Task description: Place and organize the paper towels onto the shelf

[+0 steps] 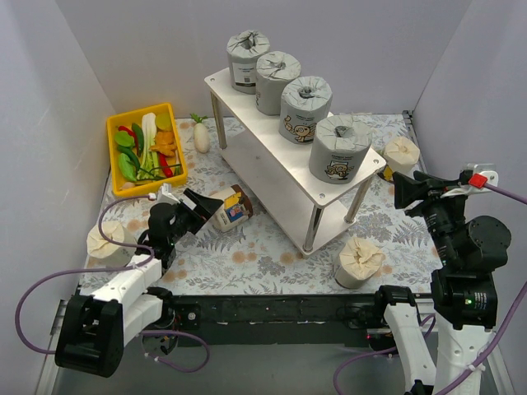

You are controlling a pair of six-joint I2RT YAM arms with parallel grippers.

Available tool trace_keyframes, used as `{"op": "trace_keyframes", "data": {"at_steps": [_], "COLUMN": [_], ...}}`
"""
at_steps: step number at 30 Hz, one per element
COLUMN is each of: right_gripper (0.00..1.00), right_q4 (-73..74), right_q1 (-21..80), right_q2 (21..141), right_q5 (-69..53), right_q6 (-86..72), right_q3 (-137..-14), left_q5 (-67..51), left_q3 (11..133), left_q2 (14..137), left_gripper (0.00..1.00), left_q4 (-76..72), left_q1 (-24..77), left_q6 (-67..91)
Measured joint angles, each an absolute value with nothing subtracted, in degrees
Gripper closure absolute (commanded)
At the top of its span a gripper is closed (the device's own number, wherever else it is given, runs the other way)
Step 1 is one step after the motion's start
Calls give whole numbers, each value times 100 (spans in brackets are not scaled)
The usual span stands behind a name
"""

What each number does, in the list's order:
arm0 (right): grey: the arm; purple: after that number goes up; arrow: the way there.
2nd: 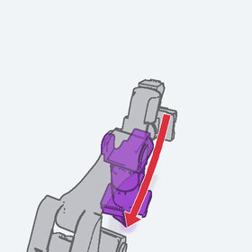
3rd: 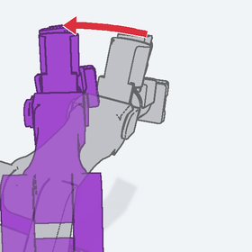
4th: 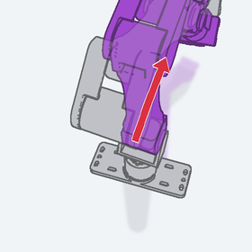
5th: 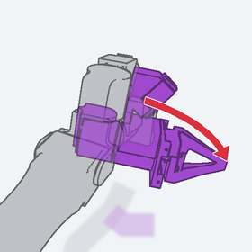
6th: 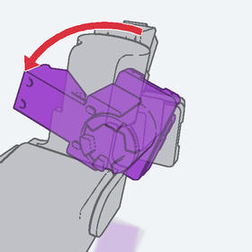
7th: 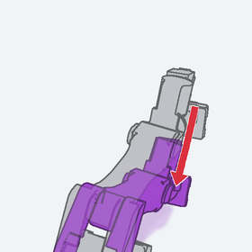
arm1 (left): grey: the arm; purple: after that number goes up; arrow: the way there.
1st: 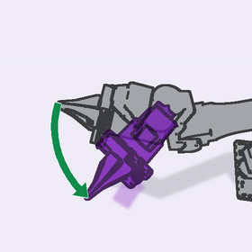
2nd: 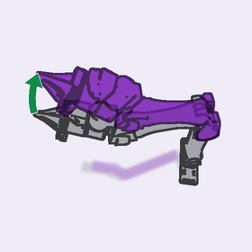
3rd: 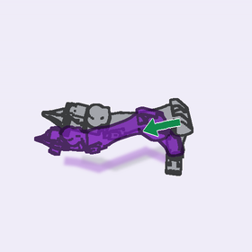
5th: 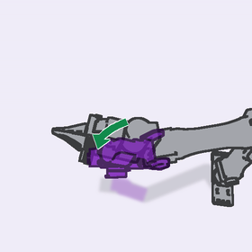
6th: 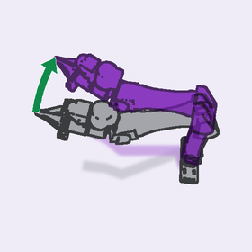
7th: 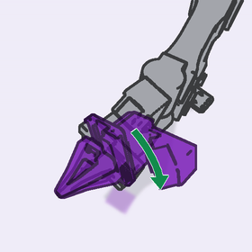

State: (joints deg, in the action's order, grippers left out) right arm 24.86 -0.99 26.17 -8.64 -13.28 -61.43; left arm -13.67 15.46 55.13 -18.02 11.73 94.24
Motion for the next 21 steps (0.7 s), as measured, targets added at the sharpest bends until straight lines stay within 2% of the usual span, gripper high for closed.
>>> {"op": "trace_keyframes", "data": {"at_steps": [11, 17, 21], "right_gripper": [43, 43, 43], "right_q4": [2390, 2366, 2364], "right_q1": [-99, -99, -99], "right_q2": [2617, 2622, 2624], "right_q5": [-821, -803, -803], "right_q6": [-1321, -1319, -1315], "right_q3": [-6040, -6007, -6007], "left_q5": [-1531, -1546, -1540], "left_q3": [1363, 1347, 1347], "left_q2": [5961, 6322, 6427], "left_gripper": [15, 22, 31], "left_q4": [-2716, -3142, -3216], "left_q1": [1205, 1286, 1328], "left_q6": [9784, 9953, 10009]}}
